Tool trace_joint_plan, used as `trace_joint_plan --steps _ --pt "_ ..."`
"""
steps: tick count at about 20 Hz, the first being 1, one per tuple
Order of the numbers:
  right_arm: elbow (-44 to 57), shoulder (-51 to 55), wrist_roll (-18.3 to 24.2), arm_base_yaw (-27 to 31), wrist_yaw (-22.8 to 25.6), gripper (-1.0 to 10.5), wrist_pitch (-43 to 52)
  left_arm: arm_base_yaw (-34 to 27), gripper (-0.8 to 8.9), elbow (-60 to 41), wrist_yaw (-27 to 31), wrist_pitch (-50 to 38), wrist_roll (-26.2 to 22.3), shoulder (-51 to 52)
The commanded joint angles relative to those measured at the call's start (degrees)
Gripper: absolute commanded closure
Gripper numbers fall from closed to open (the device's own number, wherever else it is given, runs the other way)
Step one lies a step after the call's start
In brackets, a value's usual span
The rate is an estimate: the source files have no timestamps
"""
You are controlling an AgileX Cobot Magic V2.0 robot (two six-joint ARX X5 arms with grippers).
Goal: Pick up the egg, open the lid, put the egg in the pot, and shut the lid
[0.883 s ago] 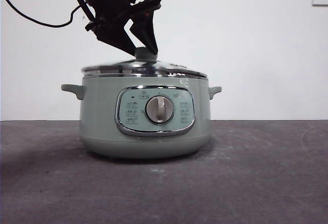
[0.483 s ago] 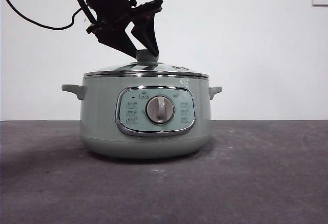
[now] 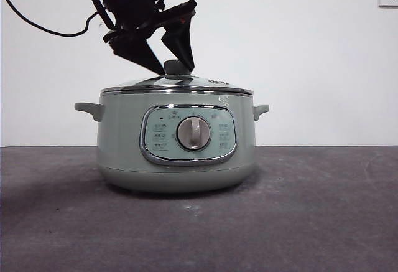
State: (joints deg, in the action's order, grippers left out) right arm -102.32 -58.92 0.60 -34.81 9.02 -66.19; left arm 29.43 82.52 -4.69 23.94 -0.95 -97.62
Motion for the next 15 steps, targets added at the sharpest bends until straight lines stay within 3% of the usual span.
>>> trace_joint_plan --steps 1,5,11,15 --pt "-0.1 0.0 -0.8 -0.1 -0.1 5.0 -1.6 0.2 3.46 -0.3 0.0 0.1 -0.4 -0.4" --pt "-0.1 0.0 -1.2 -0.1 -0.3 5.0 -4.4 0.2 3.46 -0.3 0.0 0.3 -0.4 0.7" --pt "-0.1 0.0 -2.0 -0.1 -7.7 5.1 -8.2 0.2 3.46 -0.3 0.0 2.8 -0.4 5.3" --pt "-0.1 0.0 -2.1 -0.1 -8.0 5.1 -11.6 0.2 3.47 -0.3 -0.3 7.6 -0.4 10.6"
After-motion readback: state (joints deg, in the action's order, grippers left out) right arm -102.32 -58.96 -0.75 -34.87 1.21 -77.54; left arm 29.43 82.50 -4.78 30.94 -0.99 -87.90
